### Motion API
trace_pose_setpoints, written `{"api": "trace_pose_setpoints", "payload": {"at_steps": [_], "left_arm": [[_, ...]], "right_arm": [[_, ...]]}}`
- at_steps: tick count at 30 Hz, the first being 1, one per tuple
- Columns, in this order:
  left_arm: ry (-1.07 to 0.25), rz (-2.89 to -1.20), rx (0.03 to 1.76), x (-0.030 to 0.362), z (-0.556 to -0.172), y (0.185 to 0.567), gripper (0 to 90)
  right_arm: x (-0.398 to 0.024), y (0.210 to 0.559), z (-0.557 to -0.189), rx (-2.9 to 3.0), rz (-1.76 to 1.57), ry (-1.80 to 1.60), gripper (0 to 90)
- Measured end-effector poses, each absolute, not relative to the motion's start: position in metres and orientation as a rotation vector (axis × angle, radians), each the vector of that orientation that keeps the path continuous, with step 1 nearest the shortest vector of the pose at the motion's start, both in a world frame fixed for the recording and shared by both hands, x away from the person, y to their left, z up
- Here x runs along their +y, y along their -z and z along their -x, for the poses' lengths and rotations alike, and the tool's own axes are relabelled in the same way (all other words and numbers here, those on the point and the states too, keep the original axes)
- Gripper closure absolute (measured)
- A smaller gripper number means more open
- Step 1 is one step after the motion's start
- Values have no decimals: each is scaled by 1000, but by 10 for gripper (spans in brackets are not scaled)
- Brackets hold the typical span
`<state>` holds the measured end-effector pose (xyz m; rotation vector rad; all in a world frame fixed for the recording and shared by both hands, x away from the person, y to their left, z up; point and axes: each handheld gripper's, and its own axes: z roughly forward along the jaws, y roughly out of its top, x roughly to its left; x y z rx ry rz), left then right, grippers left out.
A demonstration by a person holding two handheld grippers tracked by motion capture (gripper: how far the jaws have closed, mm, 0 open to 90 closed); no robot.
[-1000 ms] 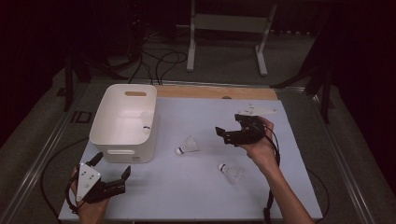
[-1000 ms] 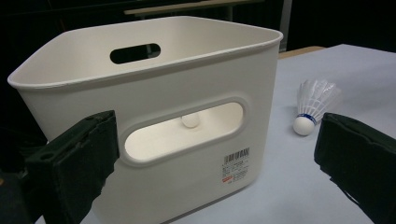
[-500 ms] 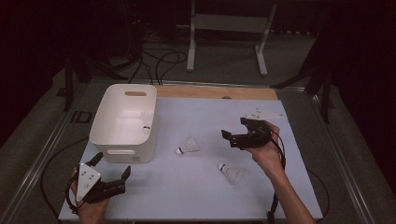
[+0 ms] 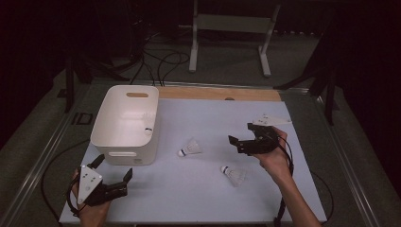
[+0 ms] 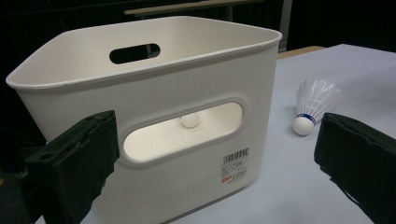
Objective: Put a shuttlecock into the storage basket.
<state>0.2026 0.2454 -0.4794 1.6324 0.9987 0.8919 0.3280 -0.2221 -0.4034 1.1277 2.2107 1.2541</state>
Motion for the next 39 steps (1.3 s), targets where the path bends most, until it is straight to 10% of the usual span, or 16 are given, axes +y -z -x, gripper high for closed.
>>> {"api": "trace_pose_setpoints", "payload": {"at_steps": [39], "left_arm": [[-892,-1635,999,244,-203,479,5]], "right_arm": [[-262,429,-314,2215,-1207,-1170,104]]}}
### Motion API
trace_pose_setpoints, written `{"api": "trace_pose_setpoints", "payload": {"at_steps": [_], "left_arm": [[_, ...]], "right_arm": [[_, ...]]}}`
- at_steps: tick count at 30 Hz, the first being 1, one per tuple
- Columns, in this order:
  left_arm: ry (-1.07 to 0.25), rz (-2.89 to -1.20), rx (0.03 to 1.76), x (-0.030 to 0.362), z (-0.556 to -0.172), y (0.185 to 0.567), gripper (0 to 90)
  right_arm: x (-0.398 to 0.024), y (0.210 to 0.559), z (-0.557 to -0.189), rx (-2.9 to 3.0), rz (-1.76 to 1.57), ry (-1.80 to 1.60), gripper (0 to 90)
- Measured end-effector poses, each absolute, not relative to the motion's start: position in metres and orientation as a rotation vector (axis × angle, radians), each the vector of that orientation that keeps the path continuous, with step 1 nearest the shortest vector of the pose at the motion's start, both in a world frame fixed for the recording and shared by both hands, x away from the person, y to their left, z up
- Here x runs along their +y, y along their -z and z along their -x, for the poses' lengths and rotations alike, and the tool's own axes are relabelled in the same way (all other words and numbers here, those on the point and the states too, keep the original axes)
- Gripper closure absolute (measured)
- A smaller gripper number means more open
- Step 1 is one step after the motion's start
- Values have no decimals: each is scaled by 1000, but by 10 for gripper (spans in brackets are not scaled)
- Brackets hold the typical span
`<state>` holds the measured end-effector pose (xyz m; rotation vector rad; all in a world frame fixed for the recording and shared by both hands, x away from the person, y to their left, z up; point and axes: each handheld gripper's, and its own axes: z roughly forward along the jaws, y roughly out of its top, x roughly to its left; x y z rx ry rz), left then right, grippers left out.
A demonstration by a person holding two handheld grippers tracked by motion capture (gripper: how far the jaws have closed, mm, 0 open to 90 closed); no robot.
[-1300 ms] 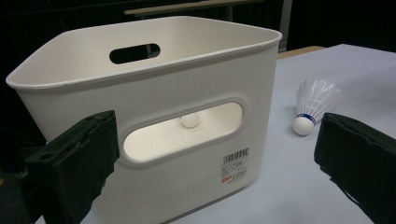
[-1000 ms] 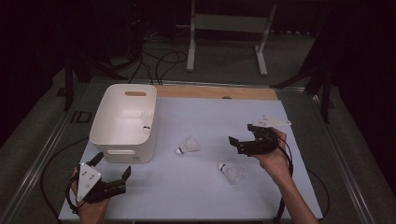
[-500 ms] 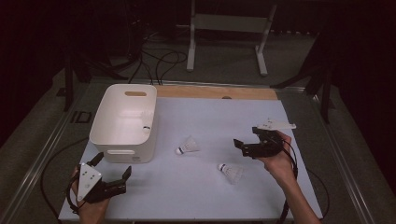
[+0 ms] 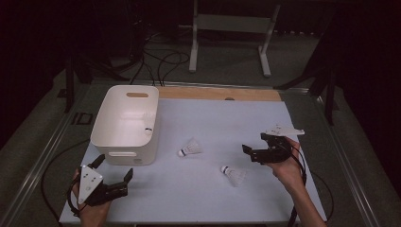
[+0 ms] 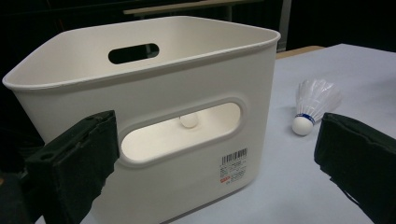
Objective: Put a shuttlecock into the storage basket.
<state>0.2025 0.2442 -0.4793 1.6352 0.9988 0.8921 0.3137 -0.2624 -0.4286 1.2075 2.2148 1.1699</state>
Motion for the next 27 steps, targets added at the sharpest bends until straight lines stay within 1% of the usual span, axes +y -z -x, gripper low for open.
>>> {"api": "trace_pose_setpoints", "payload": {"at_steps": [27], "left_arm": [[-892,-1637,996,244,-203,479,5]], "right_arm": [[-274,450,-305,2255,-1223,-1117,103]]}}
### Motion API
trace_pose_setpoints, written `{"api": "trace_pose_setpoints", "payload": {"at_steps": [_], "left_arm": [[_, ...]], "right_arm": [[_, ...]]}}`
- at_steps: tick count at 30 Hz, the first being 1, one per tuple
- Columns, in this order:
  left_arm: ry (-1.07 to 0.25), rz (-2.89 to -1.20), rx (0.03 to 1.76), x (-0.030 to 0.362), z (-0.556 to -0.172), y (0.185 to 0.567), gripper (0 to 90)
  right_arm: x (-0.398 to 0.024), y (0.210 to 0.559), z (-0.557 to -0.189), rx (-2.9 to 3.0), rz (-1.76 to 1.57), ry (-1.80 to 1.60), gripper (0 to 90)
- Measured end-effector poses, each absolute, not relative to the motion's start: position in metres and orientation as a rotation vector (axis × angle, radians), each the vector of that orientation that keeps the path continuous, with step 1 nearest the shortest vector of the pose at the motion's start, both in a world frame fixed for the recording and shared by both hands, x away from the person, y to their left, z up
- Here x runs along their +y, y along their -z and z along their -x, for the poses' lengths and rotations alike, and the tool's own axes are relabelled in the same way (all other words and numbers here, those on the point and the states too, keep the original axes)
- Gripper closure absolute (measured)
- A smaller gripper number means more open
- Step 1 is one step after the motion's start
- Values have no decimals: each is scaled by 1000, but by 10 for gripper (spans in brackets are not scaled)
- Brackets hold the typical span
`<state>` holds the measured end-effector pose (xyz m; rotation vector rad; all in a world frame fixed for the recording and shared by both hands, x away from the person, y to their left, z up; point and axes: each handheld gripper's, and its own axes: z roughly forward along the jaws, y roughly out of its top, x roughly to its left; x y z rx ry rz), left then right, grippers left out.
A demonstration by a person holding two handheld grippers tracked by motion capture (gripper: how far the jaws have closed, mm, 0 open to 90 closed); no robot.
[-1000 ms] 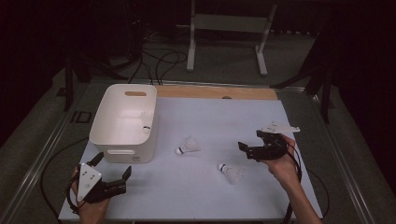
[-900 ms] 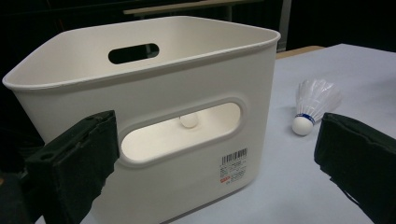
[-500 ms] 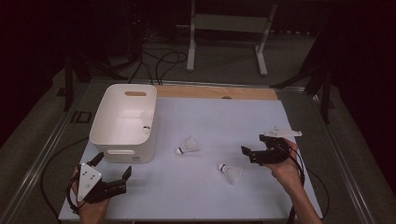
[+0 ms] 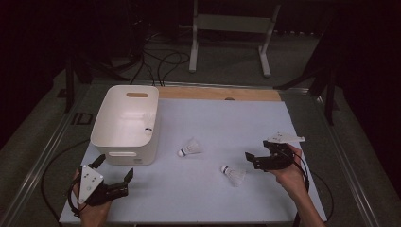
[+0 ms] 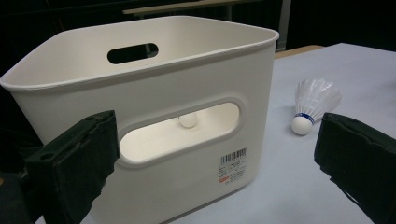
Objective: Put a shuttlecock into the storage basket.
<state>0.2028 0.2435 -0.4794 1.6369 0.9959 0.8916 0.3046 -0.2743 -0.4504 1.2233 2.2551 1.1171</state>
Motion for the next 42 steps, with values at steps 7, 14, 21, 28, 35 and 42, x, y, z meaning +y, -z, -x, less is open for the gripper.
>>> {"api": "trace_pose_setpoints", "payload": {"at_steps": [7,14,21,28,35,42], "left_arm": [[-892,-1637,995,243,-203,479,5],[-892,-1638,995,243,-203,479,6],[-891,-1639,994,243,-203,479,6],[-891,-1643,995,243,-203,480,5],[-892,-1644,995,242,-203,480,5],[-892,-1643,994,243,-203,480,6]], "right_arm": [[-275,454,-302,2264,-1219,-1099,103],[-276,457,-301,2268,-1228,-1087,104],[-278,462,-300,2277,-1230,-1082,104],[-281,465,-299,2284,-1241,-1073,104],[-283,467,-298,2293,-1244,-1053,104],[-282,471,-297,2306,-1228,-1011,104]]}}
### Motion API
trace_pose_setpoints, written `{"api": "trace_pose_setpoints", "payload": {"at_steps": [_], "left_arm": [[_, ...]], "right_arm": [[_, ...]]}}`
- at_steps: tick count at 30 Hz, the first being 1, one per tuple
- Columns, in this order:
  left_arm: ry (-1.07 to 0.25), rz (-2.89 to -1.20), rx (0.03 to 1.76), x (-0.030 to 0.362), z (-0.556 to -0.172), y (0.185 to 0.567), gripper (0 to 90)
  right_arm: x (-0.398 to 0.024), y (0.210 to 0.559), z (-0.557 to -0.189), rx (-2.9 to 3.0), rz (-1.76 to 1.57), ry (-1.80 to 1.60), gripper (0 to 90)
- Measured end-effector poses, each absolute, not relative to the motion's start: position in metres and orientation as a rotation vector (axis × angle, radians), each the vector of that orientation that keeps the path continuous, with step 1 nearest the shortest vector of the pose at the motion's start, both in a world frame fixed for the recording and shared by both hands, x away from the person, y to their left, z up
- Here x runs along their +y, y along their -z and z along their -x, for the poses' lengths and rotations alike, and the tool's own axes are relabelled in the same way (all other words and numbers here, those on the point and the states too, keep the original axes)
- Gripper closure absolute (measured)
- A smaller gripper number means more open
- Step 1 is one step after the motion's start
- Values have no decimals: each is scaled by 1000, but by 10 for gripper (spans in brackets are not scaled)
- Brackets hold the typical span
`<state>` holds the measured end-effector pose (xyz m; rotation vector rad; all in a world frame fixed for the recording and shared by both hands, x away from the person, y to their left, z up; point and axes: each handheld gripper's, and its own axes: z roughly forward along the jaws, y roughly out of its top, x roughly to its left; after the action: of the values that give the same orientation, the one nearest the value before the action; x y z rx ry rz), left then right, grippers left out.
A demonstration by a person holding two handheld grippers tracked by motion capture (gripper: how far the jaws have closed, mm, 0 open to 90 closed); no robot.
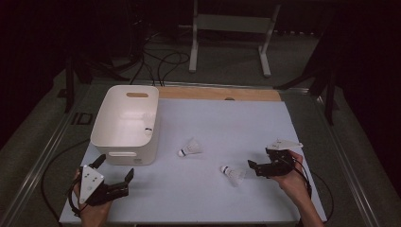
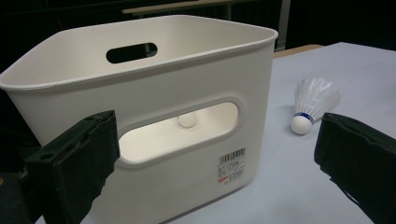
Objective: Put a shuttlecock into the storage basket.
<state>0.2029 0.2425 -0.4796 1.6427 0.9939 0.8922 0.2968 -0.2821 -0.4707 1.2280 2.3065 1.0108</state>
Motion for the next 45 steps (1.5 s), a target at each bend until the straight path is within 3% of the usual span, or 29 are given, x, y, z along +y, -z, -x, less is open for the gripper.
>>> {"api": "trace_pose_setpoints", "payload": {"at_steps": [45], "left_arm": [[-892,-1645,992,242,-203,480,5]], "right_arm": [[-276,488,-288,2464,-1136,-964,134]]}}
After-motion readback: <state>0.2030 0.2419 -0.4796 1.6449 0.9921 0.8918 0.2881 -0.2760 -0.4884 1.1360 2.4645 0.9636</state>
